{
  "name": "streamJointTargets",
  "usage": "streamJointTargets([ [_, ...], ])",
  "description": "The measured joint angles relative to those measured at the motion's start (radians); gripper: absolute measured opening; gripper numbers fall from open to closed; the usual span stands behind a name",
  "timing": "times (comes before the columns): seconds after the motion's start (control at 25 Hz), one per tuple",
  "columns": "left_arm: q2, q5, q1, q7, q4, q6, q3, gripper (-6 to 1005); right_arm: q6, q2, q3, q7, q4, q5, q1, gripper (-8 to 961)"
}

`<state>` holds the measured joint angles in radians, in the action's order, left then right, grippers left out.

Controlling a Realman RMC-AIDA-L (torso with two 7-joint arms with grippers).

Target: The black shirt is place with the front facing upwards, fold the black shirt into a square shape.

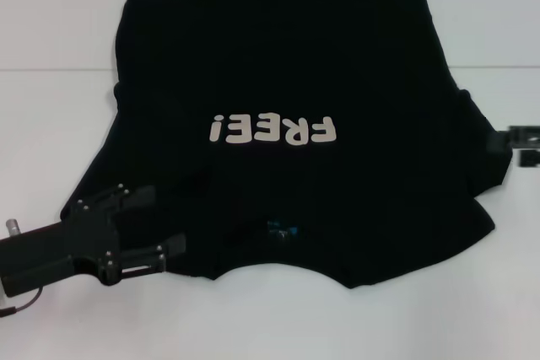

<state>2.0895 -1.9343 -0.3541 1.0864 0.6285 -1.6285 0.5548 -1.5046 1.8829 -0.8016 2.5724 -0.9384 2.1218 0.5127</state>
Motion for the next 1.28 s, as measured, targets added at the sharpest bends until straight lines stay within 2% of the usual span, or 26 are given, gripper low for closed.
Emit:
streamJointTargets([
  [0.08, 0.000, -0.002, 0.000, -0.009, 0.000, -0.001, 0.000, 906, -0.030, -0.027, 0.022, 0.099, 0.003, 0.079, 0.034, 941],
  [0.16, 0.001, -0.005, -0.001, -0.016, 0.000, -0.001, 0.002, 907, -0.046, -0.040, 0.060, 0.170, 0.006, 0.172, 0.072, 941],
  [0.4, 0.005, -0.022, -0.001, -0.046, 0.001, 0.010, 0.034, 906, -0.053, -0.058, 0.147, 0.246, 0.099, 0.386, 0.187, 941],
  [0.56, 0.006, -0.020, 0.000, -0.053, 0.001, 0.010, 0.029, 902, 0.013, -0.058, 0.169, 0.255, 0.191, 0.425, 0.217, 941],
  [0.76, 0.006, -0.022, 0.002, -0.061, 0.003, 0.011, 0.027, 903, 0.107, -0.073, 0.209, 0.256, 0.323, 0.422, 0.231, 941],
  [0.92, 0.006, -0.018, 0.010, -0.077, 0.002, 0.014, 0.026, 904, 0.135, -0.075, 0.255, 0.258, 0.359, 0.422, 0.226, 941],
  [1.16, 0.009, -0.013, 0.012, -0.080, -0.001, 0.020, 0.023, 906, 0.195, -0.073, 0.296, 0.248, 0.424, 0.415, 0.213, 941],
  [1.28, 0.016, -0.012, 0.012, -0.080, 0.001, 0.030, 0.023, 907, 0.235, -0.064, 0.297, 0.233, 0.445, 0.402, 0.213, 941],
])
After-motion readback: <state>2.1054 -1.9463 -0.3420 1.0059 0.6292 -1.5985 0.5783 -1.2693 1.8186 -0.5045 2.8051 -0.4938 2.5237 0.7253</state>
